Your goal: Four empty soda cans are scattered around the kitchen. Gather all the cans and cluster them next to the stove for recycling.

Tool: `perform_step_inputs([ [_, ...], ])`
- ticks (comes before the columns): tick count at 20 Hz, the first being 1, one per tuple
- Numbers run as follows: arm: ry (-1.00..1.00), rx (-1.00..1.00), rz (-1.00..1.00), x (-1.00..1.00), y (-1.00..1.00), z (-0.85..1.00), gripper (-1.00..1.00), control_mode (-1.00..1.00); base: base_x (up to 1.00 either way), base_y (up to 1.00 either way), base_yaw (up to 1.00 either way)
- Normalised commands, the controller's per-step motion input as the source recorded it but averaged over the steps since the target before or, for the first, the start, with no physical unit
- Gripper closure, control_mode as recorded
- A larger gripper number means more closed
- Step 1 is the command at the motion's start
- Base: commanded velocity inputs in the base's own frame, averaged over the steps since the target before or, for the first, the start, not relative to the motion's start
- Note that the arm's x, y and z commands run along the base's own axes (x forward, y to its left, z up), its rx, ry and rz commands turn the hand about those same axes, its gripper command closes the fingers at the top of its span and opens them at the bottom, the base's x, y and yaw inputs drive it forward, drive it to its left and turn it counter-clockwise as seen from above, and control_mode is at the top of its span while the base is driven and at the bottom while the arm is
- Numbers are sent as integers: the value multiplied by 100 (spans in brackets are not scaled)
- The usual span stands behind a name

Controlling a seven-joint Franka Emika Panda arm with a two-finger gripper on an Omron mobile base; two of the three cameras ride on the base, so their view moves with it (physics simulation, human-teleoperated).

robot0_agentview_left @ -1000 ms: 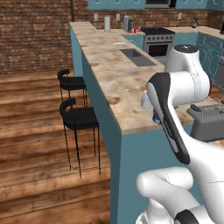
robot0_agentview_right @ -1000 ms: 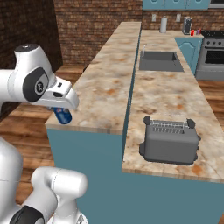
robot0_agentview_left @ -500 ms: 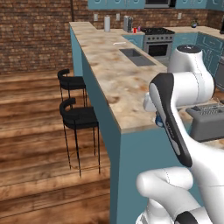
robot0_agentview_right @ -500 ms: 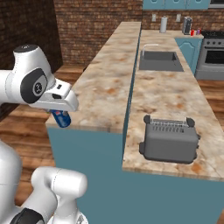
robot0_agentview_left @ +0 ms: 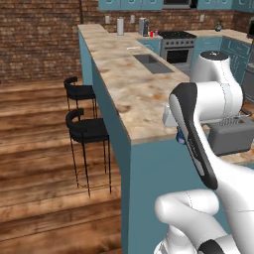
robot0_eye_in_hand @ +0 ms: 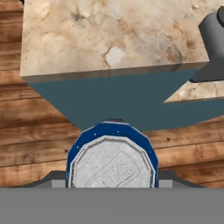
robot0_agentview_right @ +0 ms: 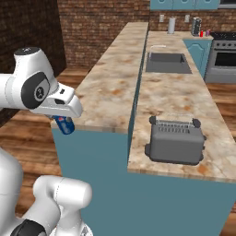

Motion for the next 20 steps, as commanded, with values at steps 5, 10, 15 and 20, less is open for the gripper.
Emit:
perform_step_inputs([
  [5,0,0,0,0,0,0,100,100,-39,-55,0],
  [10,0,0,0,0,0,0,100,100,-13,-69,5],
  [15,0,0,0,0,0,0,100,100,0,-72,8],
  [20,0,0,0,0,0,0,100,100,0,-76,10],
])
